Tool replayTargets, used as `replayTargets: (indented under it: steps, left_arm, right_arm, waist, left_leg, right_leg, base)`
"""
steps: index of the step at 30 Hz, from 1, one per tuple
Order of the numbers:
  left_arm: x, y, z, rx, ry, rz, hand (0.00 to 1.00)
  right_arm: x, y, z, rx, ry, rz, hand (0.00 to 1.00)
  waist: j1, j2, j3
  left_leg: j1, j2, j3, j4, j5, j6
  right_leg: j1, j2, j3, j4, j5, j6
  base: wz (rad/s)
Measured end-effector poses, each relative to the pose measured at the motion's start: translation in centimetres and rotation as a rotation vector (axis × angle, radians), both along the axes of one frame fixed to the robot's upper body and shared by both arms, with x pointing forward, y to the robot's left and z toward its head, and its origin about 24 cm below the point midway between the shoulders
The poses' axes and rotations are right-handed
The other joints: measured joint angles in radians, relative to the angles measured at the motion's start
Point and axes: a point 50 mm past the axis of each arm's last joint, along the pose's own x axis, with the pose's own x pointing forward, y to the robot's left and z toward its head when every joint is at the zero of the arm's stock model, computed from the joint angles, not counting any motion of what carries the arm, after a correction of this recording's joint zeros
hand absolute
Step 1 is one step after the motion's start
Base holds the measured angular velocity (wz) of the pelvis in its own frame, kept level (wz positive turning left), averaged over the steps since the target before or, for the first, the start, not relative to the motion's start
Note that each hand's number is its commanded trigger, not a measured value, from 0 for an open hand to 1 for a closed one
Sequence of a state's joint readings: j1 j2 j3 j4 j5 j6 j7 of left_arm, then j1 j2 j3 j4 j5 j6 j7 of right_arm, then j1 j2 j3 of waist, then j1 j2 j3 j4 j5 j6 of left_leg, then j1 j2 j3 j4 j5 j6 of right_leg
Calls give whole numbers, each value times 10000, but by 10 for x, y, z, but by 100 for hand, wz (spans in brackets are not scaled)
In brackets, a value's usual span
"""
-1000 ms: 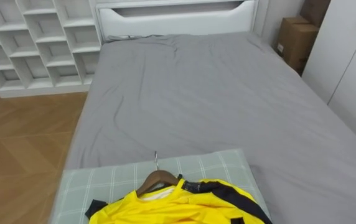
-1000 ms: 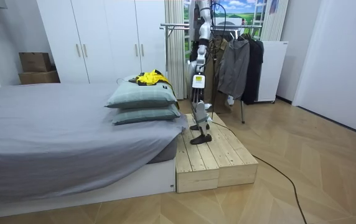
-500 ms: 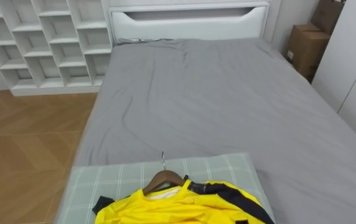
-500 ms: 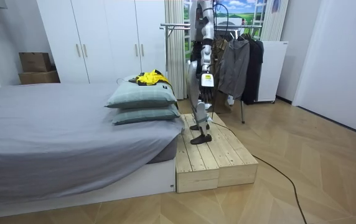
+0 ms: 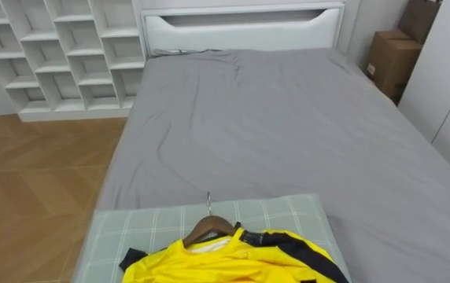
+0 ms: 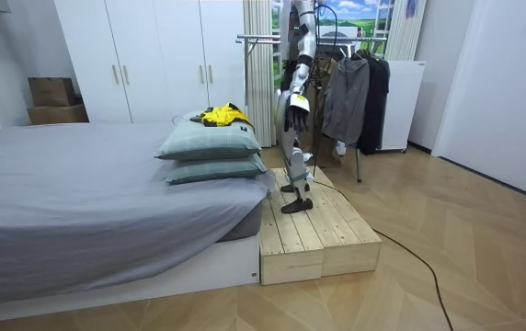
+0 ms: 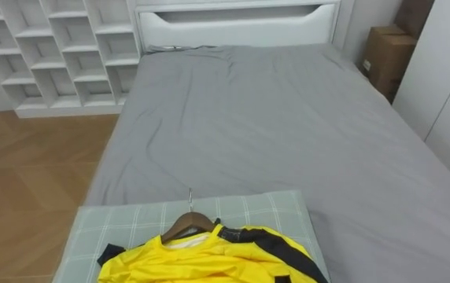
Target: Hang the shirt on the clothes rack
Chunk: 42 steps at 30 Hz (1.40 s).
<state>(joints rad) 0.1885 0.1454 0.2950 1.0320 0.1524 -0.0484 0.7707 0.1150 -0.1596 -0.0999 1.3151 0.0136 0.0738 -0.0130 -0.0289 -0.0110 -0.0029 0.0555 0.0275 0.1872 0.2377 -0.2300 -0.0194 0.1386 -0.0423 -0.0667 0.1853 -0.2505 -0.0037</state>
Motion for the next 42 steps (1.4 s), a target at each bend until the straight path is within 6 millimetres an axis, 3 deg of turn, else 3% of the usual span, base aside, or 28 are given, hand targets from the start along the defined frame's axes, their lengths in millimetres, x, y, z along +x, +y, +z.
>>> replayTargets:
  steps: [12, 18, 29, 40, 42]
  left_arm:
    - [66, 5, 38, 3076, -1755, -3182, 0]
    - [107, -7, 61, 4148, -2981, -4772, 0]
    - [132, -24, 71, 4962, -3248, -7075, 0]
    - [145, -34, 74, 5847, -2272, -9093, 0]
    - [147, -34, 73, 5920, -2053, -9303, 0]
  right_arm:
    - [14, 1, 1, 289, -755, -321, 0]
    - [14, 1, 1, 308, -915, -344, 0]
    - [17, 3, 1, 638, -1103, -45, 0]
    - [-1, -11, 3, 385, -288, 308, 0]
    - [-3, -10, 3, 458, -173, 571, 0]
  waist:
    - [-247, 38, -3]
    - [-284, 38, 5]
    - [-640, 6, 24]
    - [-857, 100, 42]
    - [-1085, 61, 44]
  left_leg:
    - [-174, -23, -309, 169, 0, 0]
    - [-270, -22, -394, 312, -1, 1]
    - [-260, -18, -295, 311, -1, 2]
    - [-258, -18, -253, 303, 0, 2]
    - [-262, -18, -239, 300, 1, 4]
  right_leg:
    - [53, -15, -415, -14, 0, 0]
    - [43, -11, -457, -8, 0, 0]
    - [30, -17, -395, -33, 0, -1]
    - [-86, -14, -157, 4, 1, -1]
    - [-91, -16, -165, 20, 1, -1]
  base:
    - [6]
    - [5]
    - [-1]
    - [-6]
    - [0]
